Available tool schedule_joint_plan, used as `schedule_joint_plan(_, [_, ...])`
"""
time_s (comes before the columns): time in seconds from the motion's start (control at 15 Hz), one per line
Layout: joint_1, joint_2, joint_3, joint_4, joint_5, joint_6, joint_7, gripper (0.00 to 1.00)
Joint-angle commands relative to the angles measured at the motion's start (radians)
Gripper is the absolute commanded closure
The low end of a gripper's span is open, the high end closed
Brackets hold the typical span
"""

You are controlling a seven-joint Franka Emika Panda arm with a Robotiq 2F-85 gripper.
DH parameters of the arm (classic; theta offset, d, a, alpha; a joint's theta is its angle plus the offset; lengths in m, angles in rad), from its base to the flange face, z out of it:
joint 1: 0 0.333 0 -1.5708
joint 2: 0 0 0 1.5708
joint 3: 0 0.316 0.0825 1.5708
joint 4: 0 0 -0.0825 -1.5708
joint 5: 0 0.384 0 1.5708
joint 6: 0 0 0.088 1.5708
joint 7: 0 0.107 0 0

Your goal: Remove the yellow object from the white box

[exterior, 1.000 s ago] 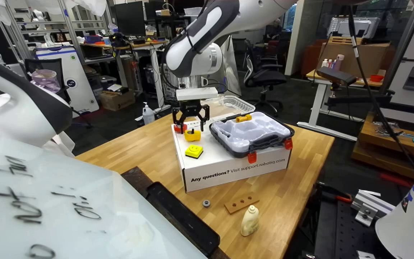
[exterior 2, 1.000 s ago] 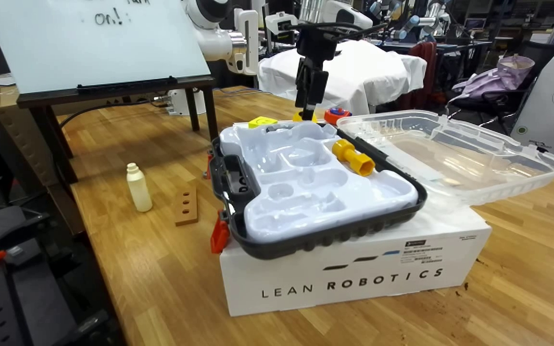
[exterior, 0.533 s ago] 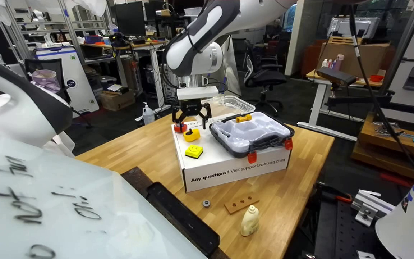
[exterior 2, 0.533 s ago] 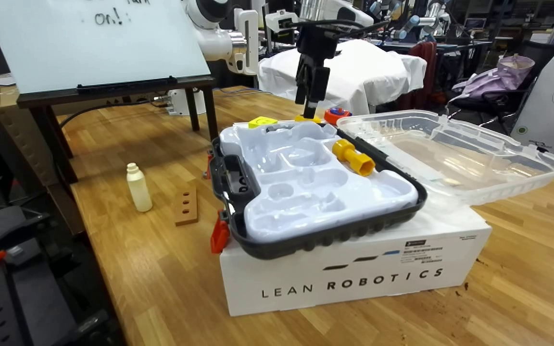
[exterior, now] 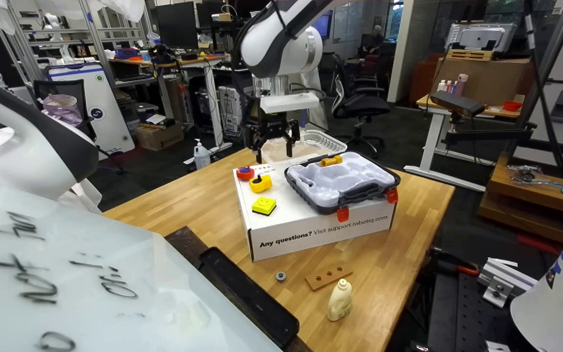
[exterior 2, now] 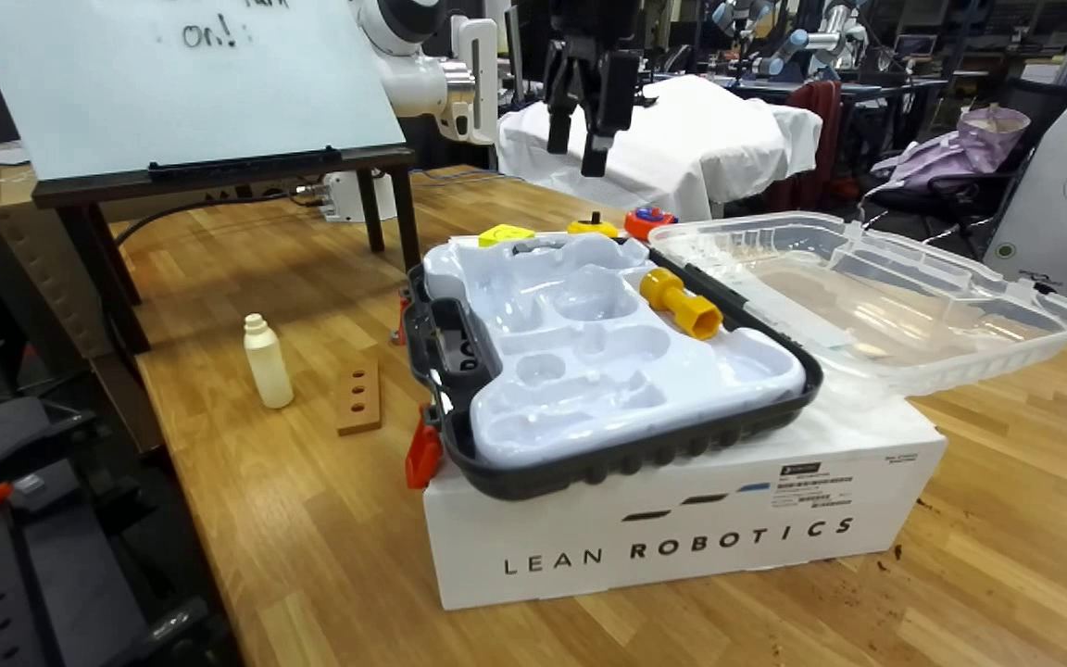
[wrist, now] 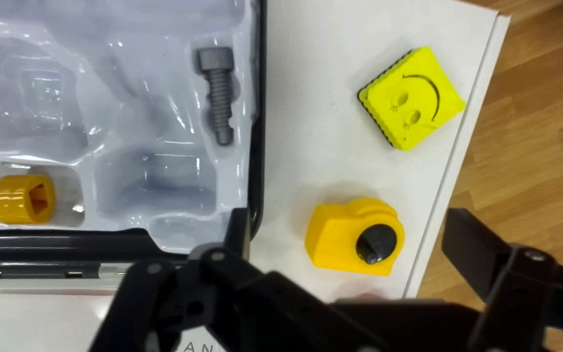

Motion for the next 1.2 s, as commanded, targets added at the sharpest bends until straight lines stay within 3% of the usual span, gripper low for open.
schedule_joint_plan(0.0, [-0.029, -0.163, 0.016, -0.171, -0.006, 0.027, -0.151, 0.0])
schedule_joint_plan(0.6, [-0.136, -0.445, -0.072, -0.384, 0.016, -0.025, -0.406, 0.0])
schedule_joint_plan(0.67, [-0.124, -0.401, -0.065, -0.348, 0.001, -0.011, -0.372, 0.0])
schedule_joint_plan(1.13, [-0.13, -0.441, -0.074, -0.381, 0.002, -0.018, -0.392, 0.0])
